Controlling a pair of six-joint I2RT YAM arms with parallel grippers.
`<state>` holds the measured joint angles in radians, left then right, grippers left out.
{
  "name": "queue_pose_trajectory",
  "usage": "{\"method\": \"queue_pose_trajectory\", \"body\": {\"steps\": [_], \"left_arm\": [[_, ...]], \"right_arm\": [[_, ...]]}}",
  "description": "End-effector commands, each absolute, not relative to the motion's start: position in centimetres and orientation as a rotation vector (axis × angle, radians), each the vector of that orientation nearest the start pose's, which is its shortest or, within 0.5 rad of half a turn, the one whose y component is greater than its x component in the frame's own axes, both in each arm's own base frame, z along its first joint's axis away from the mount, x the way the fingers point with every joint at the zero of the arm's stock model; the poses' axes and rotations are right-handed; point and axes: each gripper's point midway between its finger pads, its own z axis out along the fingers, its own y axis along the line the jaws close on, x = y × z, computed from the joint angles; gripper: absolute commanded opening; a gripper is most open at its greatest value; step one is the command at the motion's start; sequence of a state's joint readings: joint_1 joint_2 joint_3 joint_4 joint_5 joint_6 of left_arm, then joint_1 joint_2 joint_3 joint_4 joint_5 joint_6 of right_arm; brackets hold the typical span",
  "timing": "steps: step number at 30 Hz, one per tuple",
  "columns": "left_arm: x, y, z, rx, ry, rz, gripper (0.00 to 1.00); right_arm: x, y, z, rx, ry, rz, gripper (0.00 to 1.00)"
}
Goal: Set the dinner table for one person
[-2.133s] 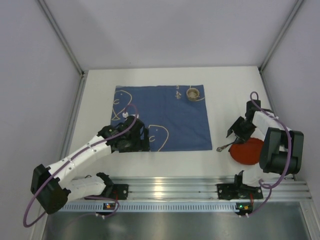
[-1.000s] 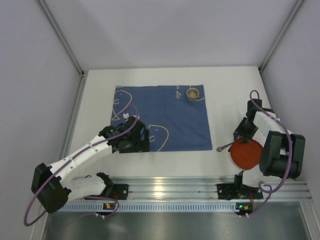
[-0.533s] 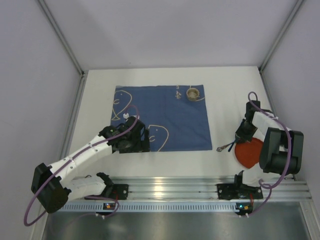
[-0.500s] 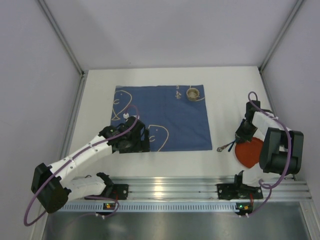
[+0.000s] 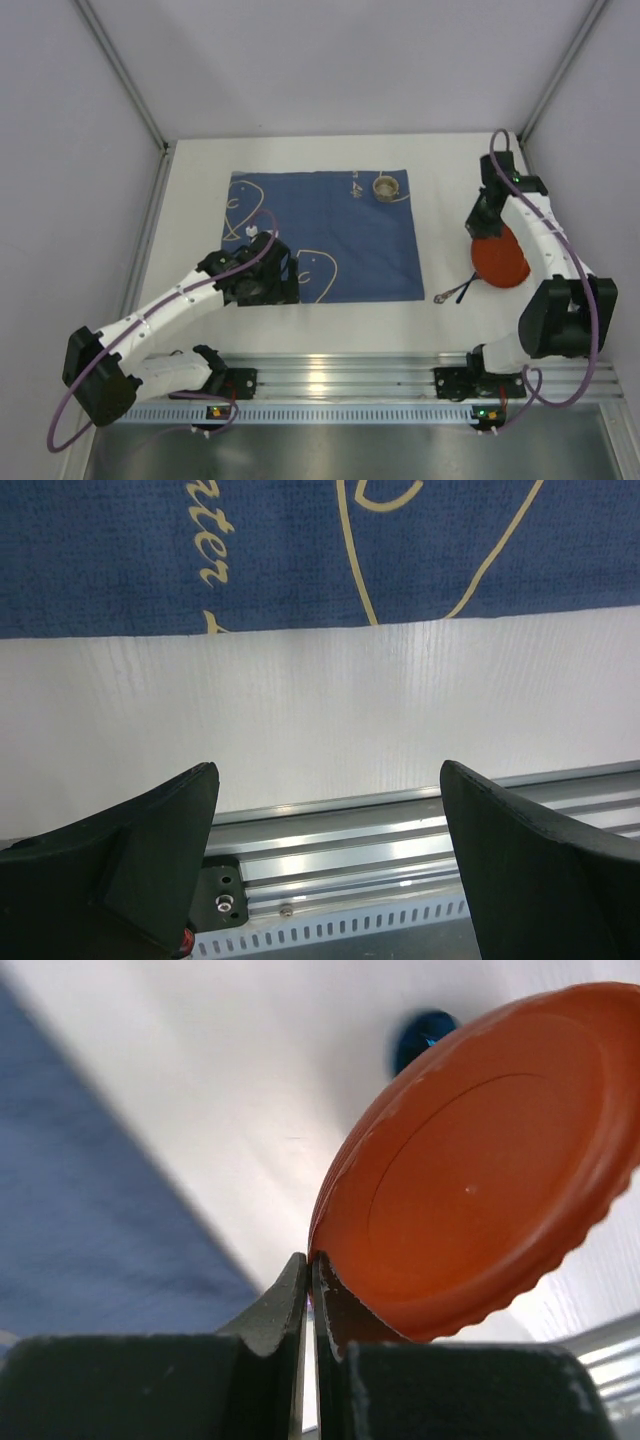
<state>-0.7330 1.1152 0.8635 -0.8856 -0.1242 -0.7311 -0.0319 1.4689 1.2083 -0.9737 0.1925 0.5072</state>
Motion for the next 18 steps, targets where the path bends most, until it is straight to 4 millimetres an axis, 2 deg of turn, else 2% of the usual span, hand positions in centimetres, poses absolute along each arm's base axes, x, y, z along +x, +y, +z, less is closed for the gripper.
{"method": "queue_pose_trajectory", "body": {"steps": [1, 2, 3, 5, 6, 7, 8, 9, 10, 11, 12, 13, 14, 15, 16, 18], "left_arm": [[18.8, -15.7, 14.6, -0.097, 2.599, -0.271, 0.98], [19.1, -15.5, 15.8, -0.118, 2.557, -0.284, 0.98], [19.7, -15.5, 17.4, -0.141, 2.506, -0.302, 0.98], [20.4, -14.5, 19.6, -0.196, 2.419, -0.290, 0.98], [20.6, -14.1, 20.4, -0.215, 2.394, -0.283, 0.98], [20.9, -13.8, 21.6, -0.237, 2.362, -0.282, 0.98], [20.9, -12.7, 22.2, -0.260, 2.340, -0.230, 0.98], [20.9, -12.2, 22.8, -0.272, 2.327, -0.217, 0.98], [20.9, -11.7, 23.2, -0.274, 2.317, -0.198, 0.98], [20.6, -11.1, 23.2, -0.274, 2.319, -0.169, 0.98], [20.4, -10.8, 23.4, -0.270, 2.319, -0.163, 0.98], [20.2, -10.5, 23.3, -0.270, 2.324, -0.154, 0.98], [19.7, -10.1, 23.4, -0.275, 2.325, -0.152, 0.98], [19.2, -9.7, 23.1, -0.278, 2.340, -0.137, 0.98], [18.7, -9.3, 23.2, -0.300, 2.335, -0.150, 0.98], [17.6, -8.5, 22.8, -0.318, 2.349, -0.144, 0.98]], "right_arm": [[31.6, 3.4, 19.9, 0.609, 2.525, -0.067, 0.00], [32.2, 5.3, 20.8, 0.569, 2.511, -0.025, 0.00], [32.9, 9.9, 22.9, 0.472, 2.488, 0.096, 0.00], [34.1, 15.6, 22.8, 0.342, 2.513, 0.220, 0.00], [34.2, 20.9, 24.4, 0.211, 2.472, 0.359, 0.00], [34.7, 23.8, 22.5, 0.147, 2.513, 0.390, 0.00], [34.0, 27.4, 22.0, 0.052, 2.531, 0.458, 0.00], [34.3, 30.3, 23.1, 0.005, 2.511, 0.549, 0.00], [34.8, 32.5, 20.1, -0.035, 2.573, 0.530, 0.00], [34.2, 34.8, 19.6, -0.101, 2.582, 0.553, 0.00], [34.8, 36.9, 21.0, -0.128, 2.541, 0.602, 0.00], [35.2, 38.5, 18.5, -0.152, 2.582, 0.579, 0.00], [34.9, 40.1, 17.9, -0.178, 2.584, 0.589, 0.00], [35.4, 41.3, 19.0, -0.174, 2.560, 0.616, 0.00], [35.7, 42.1, 16.2, -0.174, 2.610, 0.580, 0.00], [36.2, 43.1, 15.6, -0.159, 2.620, 0.585, 0.00]]}}
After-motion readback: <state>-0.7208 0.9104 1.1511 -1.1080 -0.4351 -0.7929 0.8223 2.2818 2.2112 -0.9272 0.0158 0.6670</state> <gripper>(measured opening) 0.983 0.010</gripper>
